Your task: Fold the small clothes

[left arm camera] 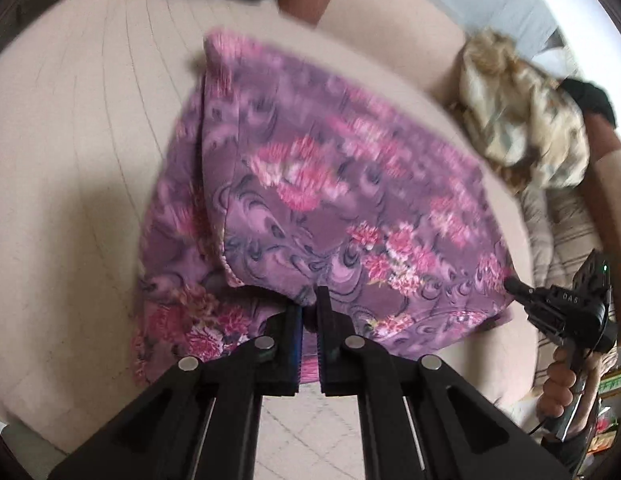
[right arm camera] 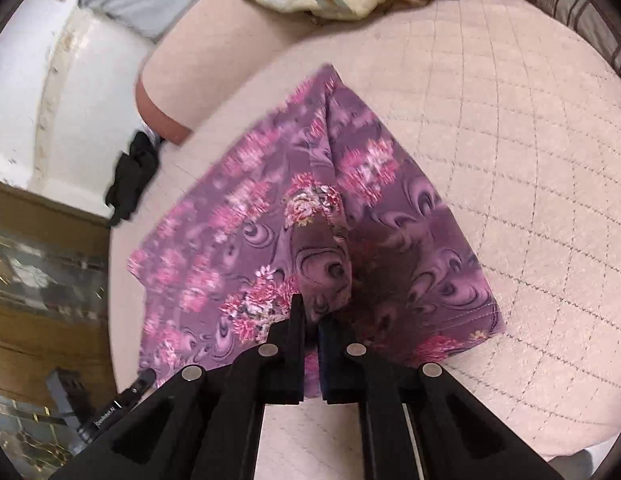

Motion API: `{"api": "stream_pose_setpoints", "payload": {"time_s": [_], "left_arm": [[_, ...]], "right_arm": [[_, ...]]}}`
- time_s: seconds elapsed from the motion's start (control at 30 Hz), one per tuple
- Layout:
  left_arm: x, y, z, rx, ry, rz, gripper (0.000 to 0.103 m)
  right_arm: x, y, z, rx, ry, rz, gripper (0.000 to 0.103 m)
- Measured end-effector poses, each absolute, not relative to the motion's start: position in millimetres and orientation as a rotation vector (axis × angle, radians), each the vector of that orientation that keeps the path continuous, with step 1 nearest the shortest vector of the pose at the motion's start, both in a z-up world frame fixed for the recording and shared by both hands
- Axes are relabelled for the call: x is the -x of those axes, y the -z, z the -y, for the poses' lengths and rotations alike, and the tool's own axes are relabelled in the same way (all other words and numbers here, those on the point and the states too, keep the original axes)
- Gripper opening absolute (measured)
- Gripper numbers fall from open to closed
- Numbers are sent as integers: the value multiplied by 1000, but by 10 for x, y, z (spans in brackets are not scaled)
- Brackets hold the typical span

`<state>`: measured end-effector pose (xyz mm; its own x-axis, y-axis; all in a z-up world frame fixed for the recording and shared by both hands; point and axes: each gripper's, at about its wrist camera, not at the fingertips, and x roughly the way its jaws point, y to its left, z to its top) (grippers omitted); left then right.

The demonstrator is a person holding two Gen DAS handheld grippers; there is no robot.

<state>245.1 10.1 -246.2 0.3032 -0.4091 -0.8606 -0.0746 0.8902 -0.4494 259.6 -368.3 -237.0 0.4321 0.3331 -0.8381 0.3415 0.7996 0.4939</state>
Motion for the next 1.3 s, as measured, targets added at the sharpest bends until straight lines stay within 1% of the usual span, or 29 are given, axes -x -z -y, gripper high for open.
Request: {"api": "stream_pose_setpoints", "payload": {"time_s": [0.07, 0.13, 0.17, 0.2, 0.23, 0.27, 0.3, 0.33, 0.37, 0.4, 0.47, 0.5, 0.53, 0.57, 0.63, 0.8, 0.87, 0.93, 1.07, 1.3], "left_arm": [[-2479, 2706, -118, 473, 223, -1296, 6], [-2417, 2661, -193, 512, 218, -1268, 10], [-2363, 2563, -235, 513, 199, -1253, 18], [-2316, 2467, -267, 500, 187, -1230, 24], [-2256, 2352, -300, 476, 181, -1201, 28], [-2168, 2212, -348, 436, 170, -1170, 30], [-2107, 2142, -390, 417, 162, -1157, 32], [-2027, 2059, -452, 409, 150, -1146, 36], [-1952, 1990, -509, 416, 137, -1135, 40], [-1840, 1928, -617, 438, 121, -1120, 42], [-1632, 1827, -766, 482, 82, -1096, 54], [-1549, 1796, -824, 502, 70, -1088, 57], [-1499, 1774, -821, 518, 66, -1081, 63], [-1414, 1754, -844, 539, 63, -1074, 66], [-1275, 1729, -894, 579, 62, -1073, 69], [-1117, 1698, -886, 616, 94, -1082, 71], [-1123, 1674, -870, 624, 101, -1074, 79], [-1161, 1677, -869, 631, 105, -1067, 81], [-1367, 1851, -886, 665, 98, -1110, 81], [-1896, 2297, -919, 737, 76, -1159, 81]], "right_arm": [[-2672, 2630, 3670, -645, 50, -1224, 6], [-2697, 2841, 3631, -620, 53, -1269, 6], [-2660, 2806, 3622, -620, 63, -1247, 11], [-2605, 2691, 3599, -609, 75, -1229, 15], [-2555, 2601, 3593, -600, 90, -1216, 26], [-2490, 2500, 3597, -598, 104, -1199, 40], [-2396, 2381, 3604, -607, 102, -1175, 45], [-2279, 2240, 3593, -621, 75, -1146, 53], [-2198, 2135, 3559, -629, 56, -1125, 58], [-2076, 2019, 3544, -632, 44, -1105, 60], [-1840, 1828, 3432, -627, 21, -1064, 69], [-1700, 1724, 3326, -626, -2, -1037, 71], [-1619, 1653, 3242, -624, -17, -1021, 74], [-1501, 1556, 3162, -618, -40, -1002, 78], [-1349, 1424, 3007, -603, -84, -980, 84], [-1029, 1087, 2542, -512, -204, -931, 91], [-954, 990, 2422, -479, -222, -911, 94], [-952, 939, 2315, -457, -233, -901, 95], [-1083, 992, 2217, -479, -265, -915, 95], [-1556, 1266, 2085, -484, -309, -1009, 95]]}}
